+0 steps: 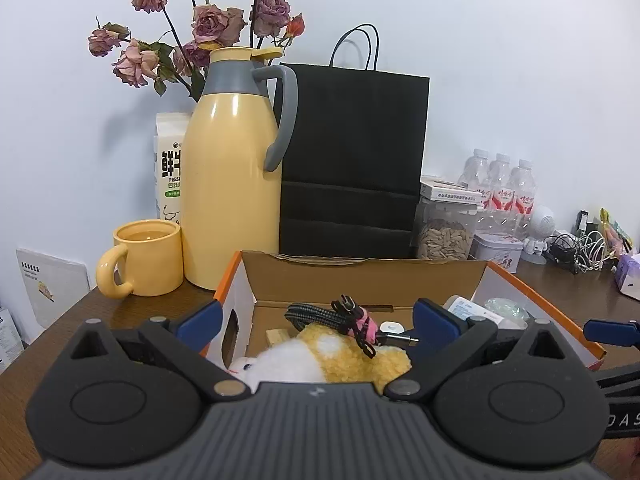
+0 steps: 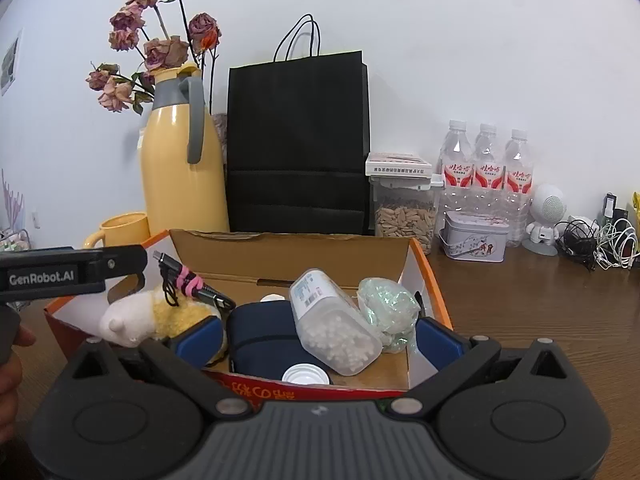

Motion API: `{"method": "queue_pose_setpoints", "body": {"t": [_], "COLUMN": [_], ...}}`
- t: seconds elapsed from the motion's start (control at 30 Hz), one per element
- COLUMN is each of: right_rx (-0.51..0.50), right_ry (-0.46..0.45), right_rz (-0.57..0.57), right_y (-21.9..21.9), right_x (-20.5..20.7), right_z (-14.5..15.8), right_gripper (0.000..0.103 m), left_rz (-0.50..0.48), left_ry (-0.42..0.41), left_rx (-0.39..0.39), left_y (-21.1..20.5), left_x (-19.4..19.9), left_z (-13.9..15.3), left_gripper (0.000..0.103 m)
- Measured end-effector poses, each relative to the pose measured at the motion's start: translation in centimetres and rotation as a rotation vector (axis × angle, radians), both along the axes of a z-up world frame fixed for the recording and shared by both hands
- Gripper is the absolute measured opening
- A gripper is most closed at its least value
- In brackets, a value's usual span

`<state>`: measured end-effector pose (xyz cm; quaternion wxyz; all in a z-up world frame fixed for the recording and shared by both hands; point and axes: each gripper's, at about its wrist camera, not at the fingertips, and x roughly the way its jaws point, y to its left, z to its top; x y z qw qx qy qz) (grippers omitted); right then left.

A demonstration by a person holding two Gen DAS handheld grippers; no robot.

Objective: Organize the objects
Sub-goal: 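Lower both white caps into the box and open both tools, then grasp another white cap with the right tool while the left tool grasps the red flower clip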

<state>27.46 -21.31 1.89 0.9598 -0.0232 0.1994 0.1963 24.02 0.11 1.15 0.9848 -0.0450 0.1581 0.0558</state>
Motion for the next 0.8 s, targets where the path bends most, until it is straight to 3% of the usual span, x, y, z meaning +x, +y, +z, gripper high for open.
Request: {"method": "queue_pose_setpoints", "body": {"t": [0.47, 0.8], "right_rx": [-0.005, -0.028], "right_ry": [-0.043, -0.039], "right_rz": [-0.003, 0.006], "right_y": [-1.1, -1.8], "right_x": [-1.8, -4.1], "right_z": [0.7, 0.2], "right_gripper": [0.103, 0.103], "left_rz": [-0.039, -0.047], "left_ry": [-0.013, 0.049], "left_rx": [0.016, 0.035], "left_y": [-0.3, 0.2], "left_x": [-2.4, -5.4], "left_z": [0.0, -1.6], "left_gripper": [0.103, 0.103]}}
